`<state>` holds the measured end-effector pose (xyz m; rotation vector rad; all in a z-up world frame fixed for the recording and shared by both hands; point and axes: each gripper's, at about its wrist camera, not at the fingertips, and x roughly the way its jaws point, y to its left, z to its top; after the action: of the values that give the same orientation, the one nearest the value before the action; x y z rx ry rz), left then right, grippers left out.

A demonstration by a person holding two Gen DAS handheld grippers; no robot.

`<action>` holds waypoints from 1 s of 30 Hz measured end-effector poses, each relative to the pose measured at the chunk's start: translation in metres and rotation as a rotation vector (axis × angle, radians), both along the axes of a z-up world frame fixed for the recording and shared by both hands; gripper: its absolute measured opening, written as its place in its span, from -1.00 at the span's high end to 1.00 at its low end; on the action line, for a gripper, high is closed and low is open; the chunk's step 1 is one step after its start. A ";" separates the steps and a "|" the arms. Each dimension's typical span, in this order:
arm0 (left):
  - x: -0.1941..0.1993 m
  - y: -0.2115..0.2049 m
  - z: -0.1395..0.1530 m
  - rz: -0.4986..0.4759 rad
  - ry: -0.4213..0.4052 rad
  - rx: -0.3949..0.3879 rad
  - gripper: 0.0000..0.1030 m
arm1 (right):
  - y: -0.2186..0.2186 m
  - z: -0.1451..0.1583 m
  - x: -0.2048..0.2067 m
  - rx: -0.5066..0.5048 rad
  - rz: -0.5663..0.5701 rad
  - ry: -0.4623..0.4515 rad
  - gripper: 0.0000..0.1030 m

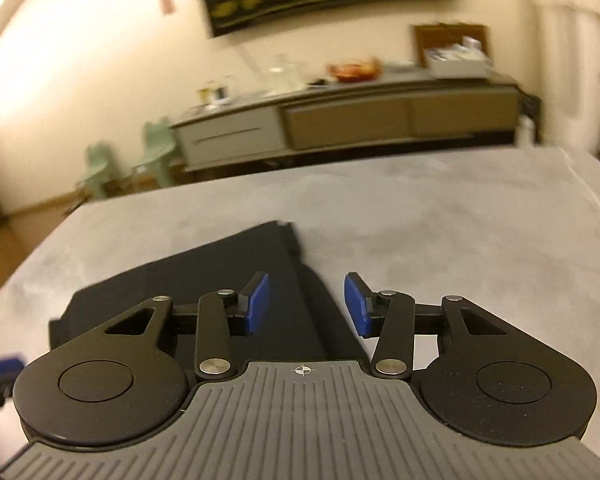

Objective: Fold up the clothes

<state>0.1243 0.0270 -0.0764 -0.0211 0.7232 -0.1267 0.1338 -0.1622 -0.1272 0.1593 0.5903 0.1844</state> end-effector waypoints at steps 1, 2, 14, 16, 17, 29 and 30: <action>0.005 -0.005 -0.004 -0.010 0.011 0.004 0.21 | 0.005 -0.004 0.003 -0.001 0.029 0.021 0.13; 0.011 -0.009 -0.011 -0.009 0.036 0.021 0.21 | 0.008 -0.012 0.008 0.004 0.053 0.057 0.16; 0.035 -0.002 -0.045 0.001 0.115 0.021 0.16 | 0.014 -0.042 0.017 -0.157 0.145 0.221 0.39; 0.036 0.001 -0.046 -0.009 0.109 0.019 0.15 | 0.017 -0.039 0.018 -0.166 0.144 0.222 0.33; 0.036 0.004 -0.047 -0.015 0.107 0.017 0.15 | 0.018 -0.036 0.018 -0.168 0.141 0.208 0.32; 0.043 0.015 -0.044 -0.061 0.116 -0.007 0.14 | 0.024 -0.038 0.023 -0.236 0.188 0.234 0.22; 0.045 0.016 -0.041 -0.065 0.118 -0.005 0.14 | 0.023 -0.035 0.024 -0.227 0.184 0.229 0.22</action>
<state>0.1690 0.0435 -0.1177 -0.0100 0.8421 -0.1908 0.1576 -0.1389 -0.1620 -0.0963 0.8492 0.2779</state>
